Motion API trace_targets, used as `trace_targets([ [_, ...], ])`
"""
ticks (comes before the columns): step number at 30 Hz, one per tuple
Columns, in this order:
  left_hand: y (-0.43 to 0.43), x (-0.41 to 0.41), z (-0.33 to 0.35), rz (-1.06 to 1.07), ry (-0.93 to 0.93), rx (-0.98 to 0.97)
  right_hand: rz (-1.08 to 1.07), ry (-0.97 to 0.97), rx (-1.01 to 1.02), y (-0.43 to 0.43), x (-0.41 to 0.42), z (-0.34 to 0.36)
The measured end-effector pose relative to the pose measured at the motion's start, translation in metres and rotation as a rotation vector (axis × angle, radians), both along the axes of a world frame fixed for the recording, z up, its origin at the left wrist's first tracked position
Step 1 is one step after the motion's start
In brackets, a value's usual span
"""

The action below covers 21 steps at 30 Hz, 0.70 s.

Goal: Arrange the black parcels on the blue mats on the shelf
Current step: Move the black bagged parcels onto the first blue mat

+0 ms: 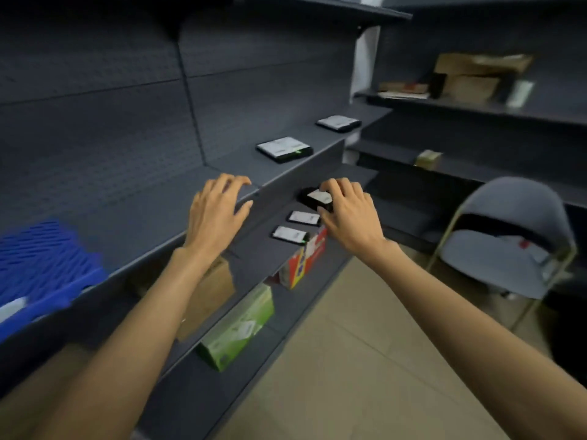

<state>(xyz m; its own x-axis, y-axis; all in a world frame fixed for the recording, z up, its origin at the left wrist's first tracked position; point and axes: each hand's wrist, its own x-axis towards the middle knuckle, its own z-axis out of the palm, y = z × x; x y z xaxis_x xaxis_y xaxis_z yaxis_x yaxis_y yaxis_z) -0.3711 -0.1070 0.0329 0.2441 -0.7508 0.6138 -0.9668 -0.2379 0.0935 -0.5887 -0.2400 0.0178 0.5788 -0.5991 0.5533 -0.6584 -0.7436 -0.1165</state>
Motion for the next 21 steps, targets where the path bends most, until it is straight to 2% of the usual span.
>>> trace_targets([
  [5, -0.123, -0.077, 0.004, -0.092, 0.020, -0.023, -0.101, 0.033, -0.028, -0.102, -0.083, 0.011],
  [10, -0.226, -0.118, 0.003, -0.123, 0.050, -0.040, -0.118, 0.064, -0.022, -0.196, -0.123, 0.015],
  [15, -0.311, -0.121, -0.004, -0.133, 0.071, -0.012, -0.108, 0.078, 0.018, -0.280, -0.117, 0.006],
  [21, -0.429, -0.086, -0.015, -0.158, 0.061, 0.010, -0.106, 0.090, 0.016, -0.385, -0.074, -0.011],
])
